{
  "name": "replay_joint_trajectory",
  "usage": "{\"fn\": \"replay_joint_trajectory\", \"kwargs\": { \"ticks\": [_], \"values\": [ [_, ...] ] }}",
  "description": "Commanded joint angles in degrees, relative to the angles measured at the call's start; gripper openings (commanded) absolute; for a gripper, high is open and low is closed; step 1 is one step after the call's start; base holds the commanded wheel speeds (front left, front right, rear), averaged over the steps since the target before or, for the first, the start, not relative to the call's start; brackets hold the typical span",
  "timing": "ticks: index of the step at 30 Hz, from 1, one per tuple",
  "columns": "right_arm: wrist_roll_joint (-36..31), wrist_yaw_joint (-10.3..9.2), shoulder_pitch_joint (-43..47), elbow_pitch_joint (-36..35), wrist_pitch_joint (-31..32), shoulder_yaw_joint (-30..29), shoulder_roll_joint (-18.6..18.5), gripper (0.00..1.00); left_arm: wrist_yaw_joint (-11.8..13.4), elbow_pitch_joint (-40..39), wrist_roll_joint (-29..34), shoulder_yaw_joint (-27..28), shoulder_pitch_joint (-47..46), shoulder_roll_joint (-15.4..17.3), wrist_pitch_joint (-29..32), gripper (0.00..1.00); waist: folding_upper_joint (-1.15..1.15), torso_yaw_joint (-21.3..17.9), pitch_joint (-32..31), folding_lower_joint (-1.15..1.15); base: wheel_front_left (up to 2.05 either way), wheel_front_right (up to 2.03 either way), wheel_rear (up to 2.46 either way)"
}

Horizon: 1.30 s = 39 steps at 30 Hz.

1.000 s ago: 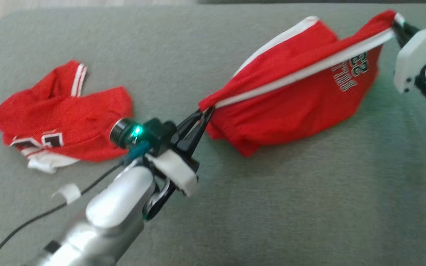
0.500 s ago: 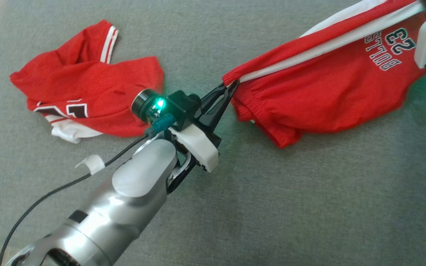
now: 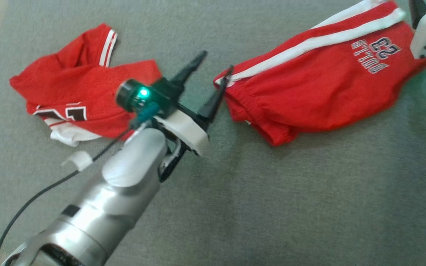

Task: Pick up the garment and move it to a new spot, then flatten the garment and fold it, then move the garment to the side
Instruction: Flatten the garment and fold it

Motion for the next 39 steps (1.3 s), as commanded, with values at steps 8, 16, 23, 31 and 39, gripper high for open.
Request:
{"fn": "replay_joint_trajectory", "kwargs": {
  "ticks": [8, 16, 23, 31, 39],
  "values": [
    [5.26, -0.05, 4.46, -5.35, -9.53, -0.20, 2.50, 1.00, 3.58, -9.69, 2.01, 11.49, 5.78, 6.02, -0.69, 1.00, 0.00, -5.95, -8.00, 0.00, 0.00, 0.00, 0.00],
    [5.88, -0.05, 15.85, -16.30, -10.70, -6.17, 3.60, 1.00, 6.29, -18.17, 4.46, 21.51, 17.11, 8.64, -0.69, 1.00, 0.00, -10.67, -14.46, 0.00, 0.00, 0.00, 0.00],
    [-0.48, -0.05, 32.14, -25.66, -10.72, -17.67, 9.29, 1.00, 7.21, -22.64, 5.19, 29.51, 29.06, 7.56, -0.69, 1.00, 0.00, -14.10, -19.88, 0.00, 0.00, 0.00, 0.00],
    [-8.24, -0.05, 49.14, -35.30, -10.72, -27.20, 18.08, 1.00, 5.96, -27.00, 9.58, 35.61, 40.62, 4.17, -0.70, 1.00, 0.00, -15.71, -21.97, 0.00, 0.00, 0.00, 0.00],
    [-11.78, -0.05, 52.95, -39.18, -9.39, -28.87, 20.18, 1.00, 3.07, -26.48, 12.92, 37.90, 42.07, 1.10, -0.70, 1.00, 0.00, -14.36, -21.37, 0.00, 0.00, 0.00, 0.00]
  ]
}}
